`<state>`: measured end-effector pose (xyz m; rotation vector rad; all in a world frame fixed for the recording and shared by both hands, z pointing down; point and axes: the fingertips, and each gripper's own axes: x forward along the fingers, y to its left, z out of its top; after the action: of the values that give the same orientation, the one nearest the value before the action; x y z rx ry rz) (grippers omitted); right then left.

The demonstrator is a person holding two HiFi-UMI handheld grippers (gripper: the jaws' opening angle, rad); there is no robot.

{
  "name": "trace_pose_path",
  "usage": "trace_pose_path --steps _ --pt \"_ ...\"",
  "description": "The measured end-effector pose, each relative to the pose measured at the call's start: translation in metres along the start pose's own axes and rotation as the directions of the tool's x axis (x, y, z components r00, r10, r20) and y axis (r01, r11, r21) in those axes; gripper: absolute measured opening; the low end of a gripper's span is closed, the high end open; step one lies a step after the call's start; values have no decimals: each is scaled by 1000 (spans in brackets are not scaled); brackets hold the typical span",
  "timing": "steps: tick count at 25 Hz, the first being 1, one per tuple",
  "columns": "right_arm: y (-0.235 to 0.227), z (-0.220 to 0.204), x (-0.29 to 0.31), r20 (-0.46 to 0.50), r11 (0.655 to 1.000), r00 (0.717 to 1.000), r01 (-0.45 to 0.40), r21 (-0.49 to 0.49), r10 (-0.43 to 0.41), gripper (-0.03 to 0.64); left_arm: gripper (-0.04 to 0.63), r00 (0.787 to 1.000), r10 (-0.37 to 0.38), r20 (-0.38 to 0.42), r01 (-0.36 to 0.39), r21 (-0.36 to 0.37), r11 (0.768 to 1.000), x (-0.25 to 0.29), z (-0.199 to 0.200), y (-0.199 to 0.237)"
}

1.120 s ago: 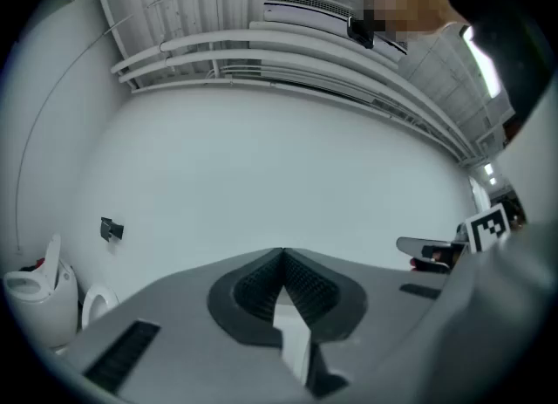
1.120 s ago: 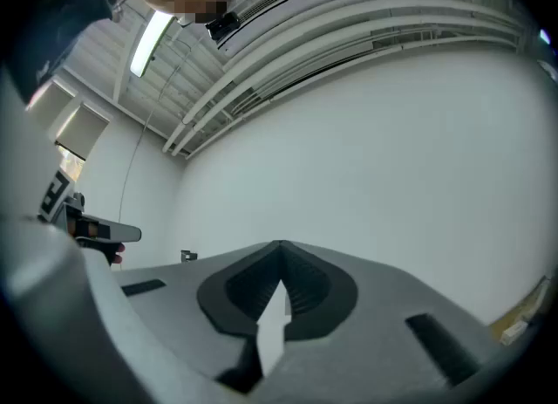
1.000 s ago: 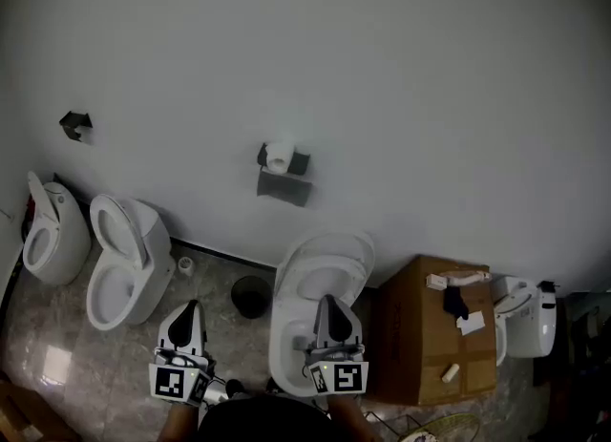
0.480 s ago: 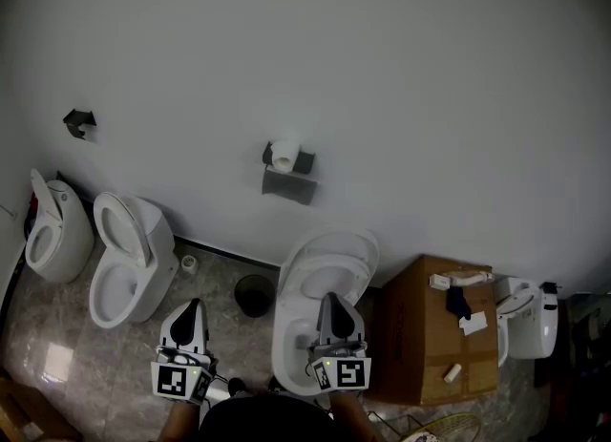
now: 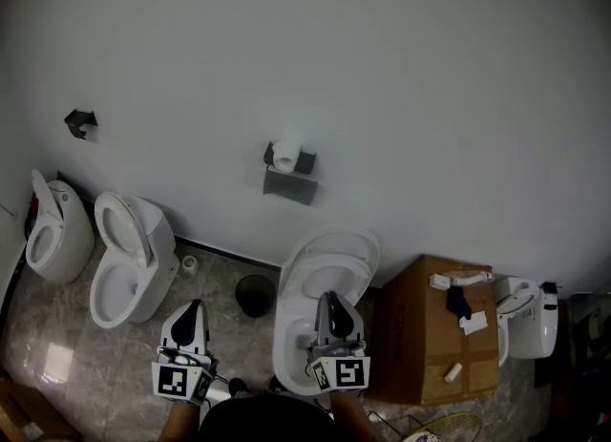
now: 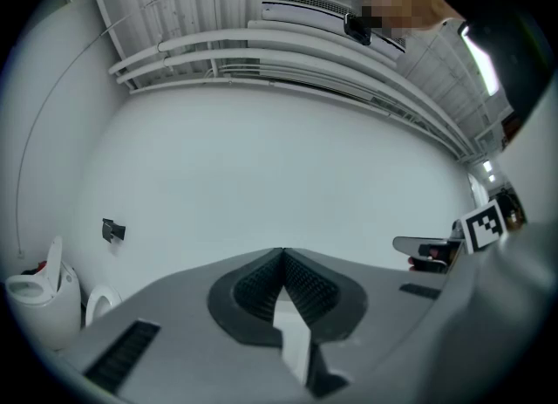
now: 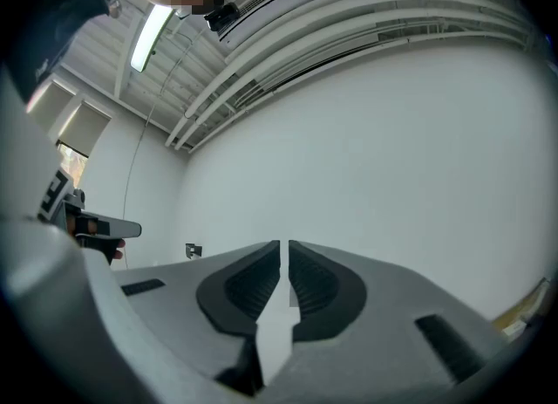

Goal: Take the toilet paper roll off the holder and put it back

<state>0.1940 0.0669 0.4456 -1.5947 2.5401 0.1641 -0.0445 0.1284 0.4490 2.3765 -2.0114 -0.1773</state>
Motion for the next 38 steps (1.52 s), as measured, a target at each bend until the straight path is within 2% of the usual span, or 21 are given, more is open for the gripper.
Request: trace_pose_path --steps 3,13,23,25,28,30,32,35,38 --pt "-1 1 -1 -2 1000 1000 2 9 -2 17 3 1000 1 -1 -1 3 1000 -2 -1 0" --pt "2 6 -7 6 1000 1000 0 13 0 158 3 1000 0 1 0 -2 1000 -8 -1 -1" --pt "7 9 -8 15 1000 1000 -6 18 5 321 3 1000 3 14 -3 3 1000 -14 1 0" --pt "8 8 -9 16 1000 1000 -12 26 11 375 3 1000 4 31 -4 15 1000 -17 -2 2" --pt "11 7 -9 14 1000 1000 -19 15 19 448 3 1000 -1 8 1 2 1000 -17 0 -2" --pt "13 7 -9 10 1000 1000 -21 9 21 482 3 999 1 32 -1 12 1000 -19 -4 2" --pt "14 8 -8 11 1000 1000 -23 8 22 507 3 999 4 48 -5 23 1000 -20 -5 6" --pt "18 8 -8 12 1000 1000 -28 3 28 541 3 1000 -1 -1 1 -3 1000 -19 0 1" --pt "21 9 -11 23 999 999 -37 22 37 559 3 1000 -2 23 2 7 1000 -21 -5 6"
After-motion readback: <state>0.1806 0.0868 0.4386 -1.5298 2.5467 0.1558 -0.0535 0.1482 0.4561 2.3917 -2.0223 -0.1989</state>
